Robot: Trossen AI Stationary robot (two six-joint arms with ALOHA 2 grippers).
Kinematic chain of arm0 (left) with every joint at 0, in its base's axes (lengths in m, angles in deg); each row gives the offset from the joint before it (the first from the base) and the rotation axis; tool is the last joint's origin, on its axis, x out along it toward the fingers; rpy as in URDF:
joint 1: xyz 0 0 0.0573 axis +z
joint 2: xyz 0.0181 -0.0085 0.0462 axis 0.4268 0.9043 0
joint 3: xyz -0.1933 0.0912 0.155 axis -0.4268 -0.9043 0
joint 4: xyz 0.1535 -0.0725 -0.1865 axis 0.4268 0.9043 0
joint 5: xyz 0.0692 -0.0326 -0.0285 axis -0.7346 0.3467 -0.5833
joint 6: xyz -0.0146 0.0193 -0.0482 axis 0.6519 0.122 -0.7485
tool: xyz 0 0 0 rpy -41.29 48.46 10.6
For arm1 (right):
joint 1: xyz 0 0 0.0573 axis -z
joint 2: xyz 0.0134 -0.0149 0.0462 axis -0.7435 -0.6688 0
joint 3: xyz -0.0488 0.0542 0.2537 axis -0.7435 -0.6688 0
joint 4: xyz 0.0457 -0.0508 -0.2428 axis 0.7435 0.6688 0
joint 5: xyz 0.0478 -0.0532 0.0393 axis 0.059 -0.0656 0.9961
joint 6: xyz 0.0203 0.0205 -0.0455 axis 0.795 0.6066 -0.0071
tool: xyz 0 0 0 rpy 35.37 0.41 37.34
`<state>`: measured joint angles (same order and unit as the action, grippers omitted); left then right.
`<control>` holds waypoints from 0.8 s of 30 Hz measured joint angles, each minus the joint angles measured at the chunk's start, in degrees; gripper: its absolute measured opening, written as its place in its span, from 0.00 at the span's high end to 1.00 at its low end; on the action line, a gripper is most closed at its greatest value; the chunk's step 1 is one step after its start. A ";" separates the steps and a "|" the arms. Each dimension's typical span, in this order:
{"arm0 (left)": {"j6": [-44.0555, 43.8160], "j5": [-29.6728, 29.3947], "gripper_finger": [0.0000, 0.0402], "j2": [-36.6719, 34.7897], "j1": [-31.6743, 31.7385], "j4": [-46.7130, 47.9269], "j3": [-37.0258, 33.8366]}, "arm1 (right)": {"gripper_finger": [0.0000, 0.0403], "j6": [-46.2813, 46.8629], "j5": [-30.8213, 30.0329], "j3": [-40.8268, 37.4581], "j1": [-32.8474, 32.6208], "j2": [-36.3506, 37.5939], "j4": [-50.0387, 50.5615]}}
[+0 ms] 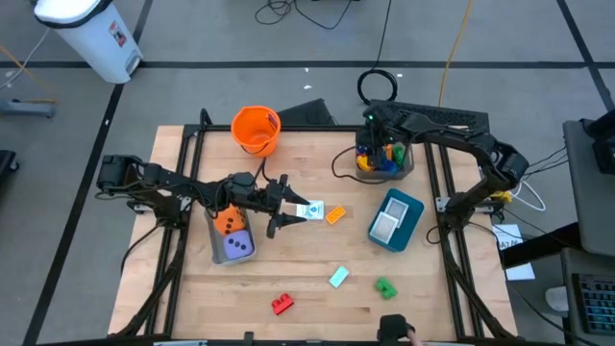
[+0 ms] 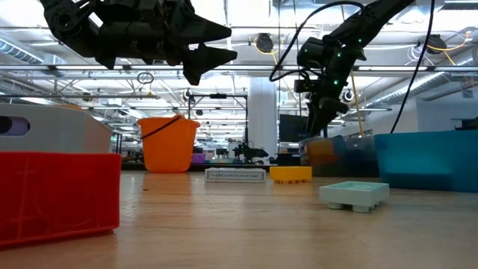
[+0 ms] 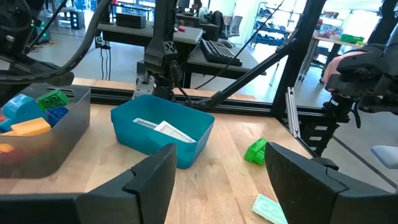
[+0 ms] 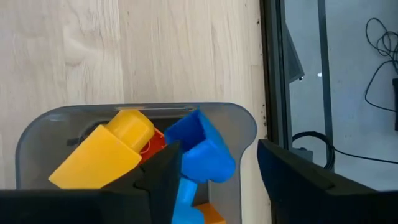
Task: Pick & Place Toys
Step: Put the yellow game piece into the black bin
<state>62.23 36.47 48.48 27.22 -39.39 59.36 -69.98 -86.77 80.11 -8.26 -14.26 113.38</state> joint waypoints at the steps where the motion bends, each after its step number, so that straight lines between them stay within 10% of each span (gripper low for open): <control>1: 0.00 0.00 0.37 0.00 0.00 0.00 0.00 | 0.49 0.01 -0.15 0.00 0.00 0.00 0.02; 15: 12.44 -9.42 0.37 0.00 2.16 -0.33 1.27 | 0.47 2.99 -3.04 -0.02 -10.30 10.43 -3.72; 24: 13.15 -11.72 0.37 0.00 6.82 -0.45 3.93 | 0.48 21.29 0.21 0.00 -21.43 17.17 -5.93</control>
<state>75.38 24.75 48.48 34.04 -39.84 63.29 -48.69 -86.56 80.11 -29.69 2.90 107.45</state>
